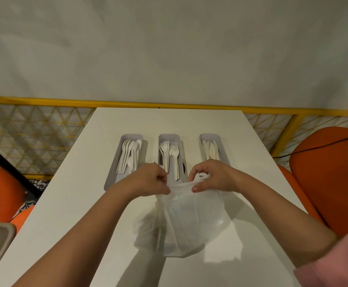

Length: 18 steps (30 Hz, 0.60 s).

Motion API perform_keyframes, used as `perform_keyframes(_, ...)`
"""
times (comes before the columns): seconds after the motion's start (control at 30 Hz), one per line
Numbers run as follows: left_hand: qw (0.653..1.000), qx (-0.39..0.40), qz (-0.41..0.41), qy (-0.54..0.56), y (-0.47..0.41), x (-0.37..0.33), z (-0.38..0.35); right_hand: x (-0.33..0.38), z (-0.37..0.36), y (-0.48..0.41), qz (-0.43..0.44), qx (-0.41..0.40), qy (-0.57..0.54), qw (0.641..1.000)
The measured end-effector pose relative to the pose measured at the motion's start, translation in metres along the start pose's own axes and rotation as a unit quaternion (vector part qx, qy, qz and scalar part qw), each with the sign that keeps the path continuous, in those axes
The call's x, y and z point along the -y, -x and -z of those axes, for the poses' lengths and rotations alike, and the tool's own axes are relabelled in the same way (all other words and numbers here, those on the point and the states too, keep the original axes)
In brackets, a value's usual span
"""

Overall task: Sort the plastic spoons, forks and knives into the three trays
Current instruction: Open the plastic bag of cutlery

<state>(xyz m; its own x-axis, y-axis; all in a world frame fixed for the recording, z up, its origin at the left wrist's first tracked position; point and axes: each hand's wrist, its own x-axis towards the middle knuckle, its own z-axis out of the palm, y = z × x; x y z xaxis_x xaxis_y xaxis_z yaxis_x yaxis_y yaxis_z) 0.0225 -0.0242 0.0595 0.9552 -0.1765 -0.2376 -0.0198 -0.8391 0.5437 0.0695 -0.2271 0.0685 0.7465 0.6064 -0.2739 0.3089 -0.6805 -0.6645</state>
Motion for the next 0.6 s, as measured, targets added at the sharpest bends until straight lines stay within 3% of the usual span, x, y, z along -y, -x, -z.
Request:
perform_keyframes(0.17, 0.996, -0.089, -0.008, -0.01, 0.003, 0.008, 0.002, -0.009, 0.002, 0.005, -0.033, -0.115, 0.117, 0.986)
perform_keyframes(0.33, 0.994, -0.083, 0.01, 0.066, 0.007, 0.029, -0.008, -0.032, -0.004, 0.003, -0.076, -0.183, 0.075, 0.977)
perform_keyframes(0.4, 0.985, -0.074, 0.029, 0.156, 0.006, 0.037, -0.016, -0.036, -0.011, 0.005, -0.104, -0.203, -0.057, 0.972)
perform_keyframes(0.47, 0.968, -0.066, 0.035, 0.241, 0.006, 0.04, -0.022, -0.035, -0.019, 0.008, -0.123, -0.171, -0.244, 0.947)
perform_keyframes(0.53, 0.947, -0.049, 0.017, 0.317, 0.01, 0.042, -0.027, -0.035, -0.026, 0.014, -0.116, -0.141, -0.404, 0.897)
perform_keyframes(0.6, 0.932, -0.018, -0.029, 0.362, 0.019, 0.045, -0.03, -0.039, -0.031, 0.017, -0.101, -0.142, -0.548, 0.818)
